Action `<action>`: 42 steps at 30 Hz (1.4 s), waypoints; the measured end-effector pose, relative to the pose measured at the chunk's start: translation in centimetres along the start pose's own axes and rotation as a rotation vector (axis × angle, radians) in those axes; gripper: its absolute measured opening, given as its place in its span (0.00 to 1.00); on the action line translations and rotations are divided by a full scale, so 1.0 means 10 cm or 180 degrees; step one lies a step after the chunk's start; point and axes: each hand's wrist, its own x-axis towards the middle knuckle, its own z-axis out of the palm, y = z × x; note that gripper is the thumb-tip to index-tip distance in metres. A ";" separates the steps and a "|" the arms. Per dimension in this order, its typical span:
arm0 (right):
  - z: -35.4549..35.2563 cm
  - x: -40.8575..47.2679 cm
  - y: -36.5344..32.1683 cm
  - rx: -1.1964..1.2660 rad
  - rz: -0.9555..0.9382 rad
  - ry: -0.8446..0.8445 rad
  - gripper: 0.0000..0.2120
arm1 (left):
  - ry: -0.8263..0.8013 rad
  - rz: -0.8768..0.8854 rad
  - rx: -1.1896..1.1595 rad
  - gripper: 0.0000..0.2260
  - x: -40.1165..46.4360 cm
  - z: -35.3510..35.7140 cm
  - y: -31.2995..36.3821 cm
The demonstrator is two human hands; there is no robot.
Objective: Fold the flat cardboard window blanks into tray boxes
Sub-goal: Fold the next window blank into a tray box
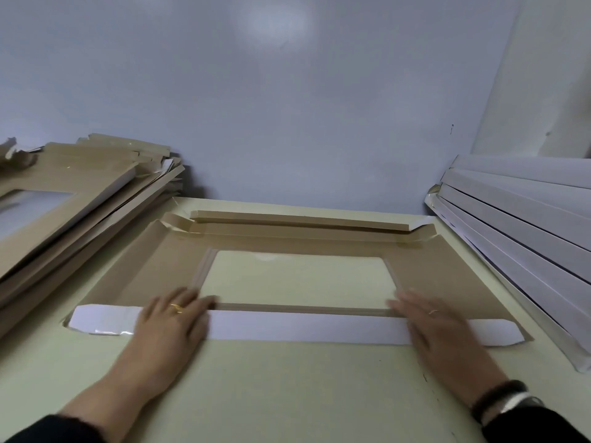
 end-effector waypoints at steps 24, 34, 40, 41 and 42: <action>0.06 -0.08 0.63 0.0001 0.0889 -0.0536 0.23 | -0.0553 -0.1199 0.0226 0.21 0.05 -0.11 -0.62; -0.03 -0.04 -0.02 0.0052 -0.0446 0.0040 0.16 | 0.0361 0.0602 0.0381 0.20 -0.02 -0.11 -0.06; 0.00 -0.03 -0.10 -0.0283 -0.0540 0.0259 0.15 | -0.0018 0.1115 0.0402 0.29 -0.03 -0.01 0.31; -0.01 -0.03 -0.11 -0.0048 -0.0411 0.0144 0.12 | -0.0029 0.1129 0.0423 0.30 -0.03 0.00 0.33; 0.00 -0.02 -0.11 0.0194 -0.0260 0.0096 0.08 | -0.0040 0.1177 0.0455 0.30 -0.02 0.03 0.36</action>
